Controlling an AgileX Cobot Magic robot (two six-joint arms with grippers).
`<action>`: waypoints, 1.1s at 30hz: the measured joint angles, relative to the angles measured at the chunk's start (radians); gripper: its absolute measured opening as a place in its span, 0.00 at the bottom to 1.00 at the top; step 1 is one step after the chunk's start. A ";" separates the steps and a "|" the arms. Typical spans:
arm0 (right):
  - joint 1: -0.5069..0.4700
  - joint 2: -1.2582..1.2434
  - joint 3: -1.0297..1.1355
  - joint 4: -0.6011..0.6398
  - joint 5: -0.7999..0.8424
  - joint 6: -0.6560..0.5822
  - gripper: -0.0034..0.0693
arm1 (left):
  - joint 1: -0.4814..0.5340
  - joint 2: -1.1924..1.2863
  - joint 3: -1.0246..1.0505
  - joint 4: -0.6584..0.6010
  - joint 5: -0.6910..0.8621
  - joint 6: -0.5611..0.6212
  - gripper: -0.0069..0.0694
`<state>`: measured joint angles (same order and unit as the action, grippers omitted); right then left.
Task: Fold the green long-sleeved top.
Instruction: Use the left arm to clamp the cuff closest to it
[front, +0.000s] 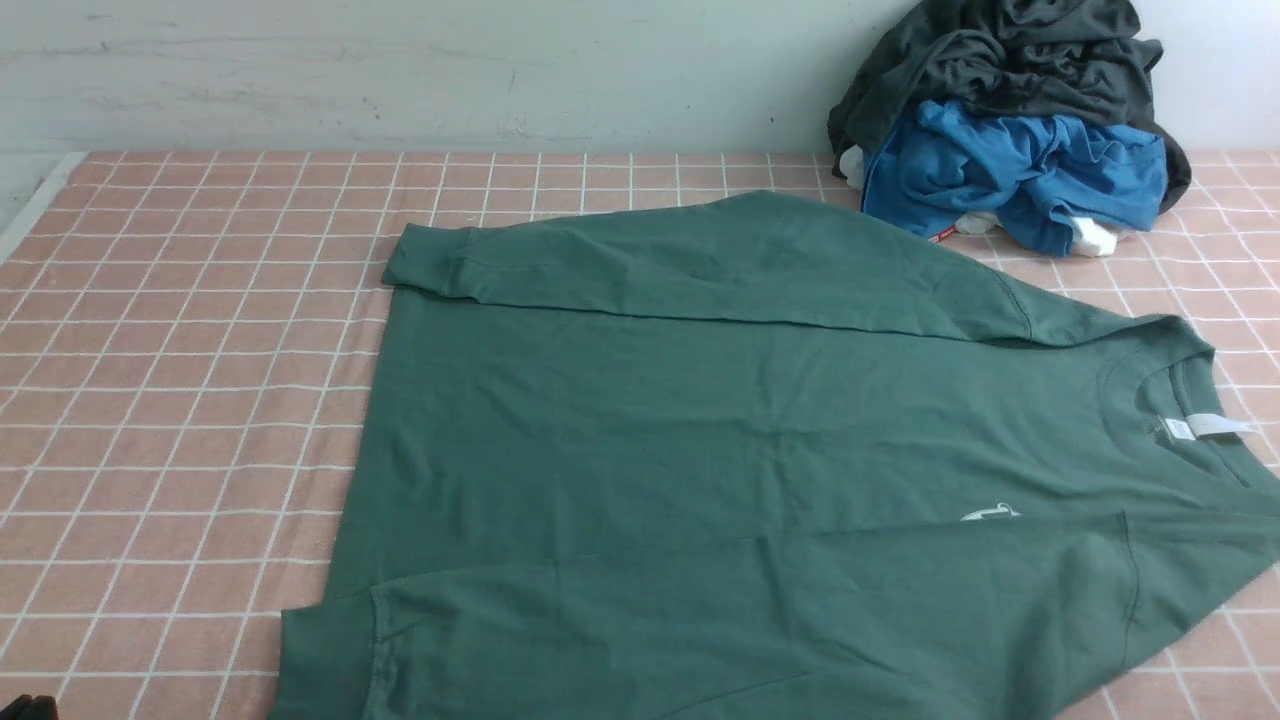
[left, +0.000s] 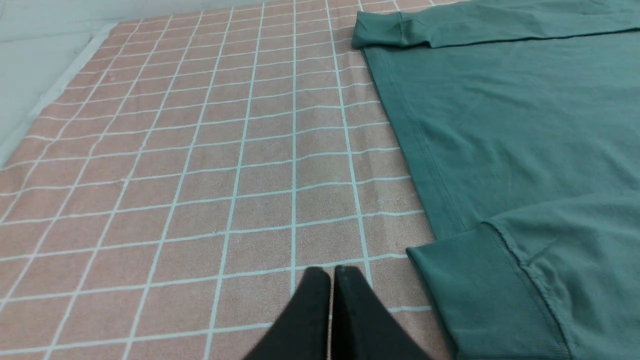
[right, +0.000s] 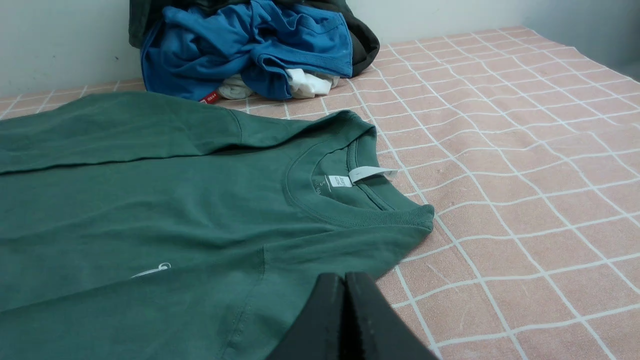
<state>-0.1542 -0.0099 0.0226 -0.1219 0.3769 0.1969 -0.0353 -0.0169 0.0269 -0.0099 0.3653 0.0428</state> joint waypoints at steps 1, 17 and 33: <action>0.000 0.000 0.000 0.000 0.000 0.000 0.03 | 0.000 0.000 0.000 0.000 0.000 0.000 0.08; 0.000 0.000 0.000 0.000 0.000 0.000 0.03 | 0.000 0.000 0.000 0.000 0.000 0.000 0.08; 0.000 0.000 0.004 0.000 -0.074 0.000 0.03 | 0.000 0.000 0.001 0.001 -0.061 0.000 0.08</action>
<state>-0.1542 -0.0099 0.0270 -0.1219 0.3033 0.1969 -0.0353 -0.0169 0.0282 -0.0091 0.3046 0.0428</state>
